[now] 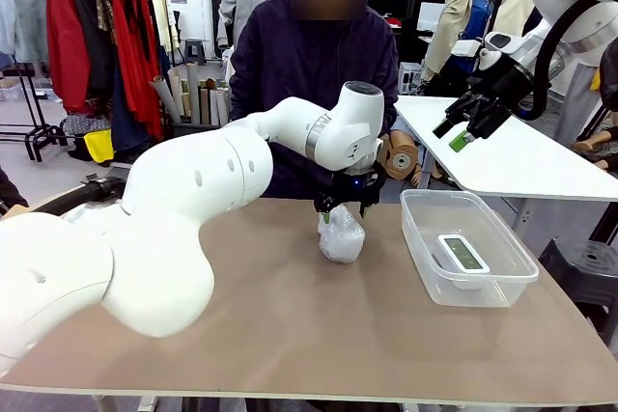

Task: Separate and place wrapped and unwrapped clocks.
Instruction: Pick up the Digital clock indicated by the person.

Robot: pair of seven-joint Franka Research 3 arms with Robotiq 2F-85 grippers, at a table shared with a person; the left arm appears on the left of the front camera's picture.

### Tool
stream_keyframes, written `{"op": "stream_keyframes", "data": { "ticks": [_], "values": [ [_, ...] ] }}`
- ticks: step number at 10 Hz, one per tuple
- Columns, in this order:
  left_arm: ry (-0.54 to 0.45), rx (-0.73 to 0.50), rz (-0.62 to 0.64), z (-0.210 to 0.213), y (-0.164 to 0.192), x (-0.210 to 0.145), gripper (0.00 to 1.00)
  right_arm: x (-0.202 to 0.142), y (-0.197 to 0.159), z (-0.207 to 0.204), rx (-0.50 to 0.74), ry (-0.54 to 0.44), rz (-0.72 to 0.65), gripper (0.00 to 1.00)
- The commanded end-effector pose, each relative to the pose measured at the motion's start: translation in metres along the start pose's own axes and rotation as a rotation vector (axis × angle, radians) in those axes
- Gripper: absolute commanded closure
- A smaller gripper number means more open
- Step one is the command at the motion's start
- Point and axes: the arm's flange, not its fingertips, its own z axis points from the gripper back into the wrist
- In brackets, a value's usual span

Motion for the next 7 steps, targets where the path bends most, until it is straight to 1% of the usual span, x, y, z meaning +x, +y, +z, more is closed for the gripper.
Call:
{"op": "stream_keyframes", "data": {
  "ticks": [1,3,5,7],
  "values": [
    [0.037,0.009,0.009,-0.014,-0.038,0.04,0.0,0.001,0.002,0.0,0.001,0.018,0.004,0.0],
    [0.053,0.018,0.015,-0.021,-0.035,0.042,0.0,0.001,0.002,0.0,0.001,0.018,0.004,0.0],
    [0.069,0.012,-0.006,-0.031,-0.034,0.044,0.0,0.001,0.002,0.0,0.001,0.018,0.004,0.0],
    [0.1,0.006,0.011,-0.04,-0.03,0.047,0.0,0.001,0.002,0.0,0.001,0.018,0.004,0.0]
  ]
}}
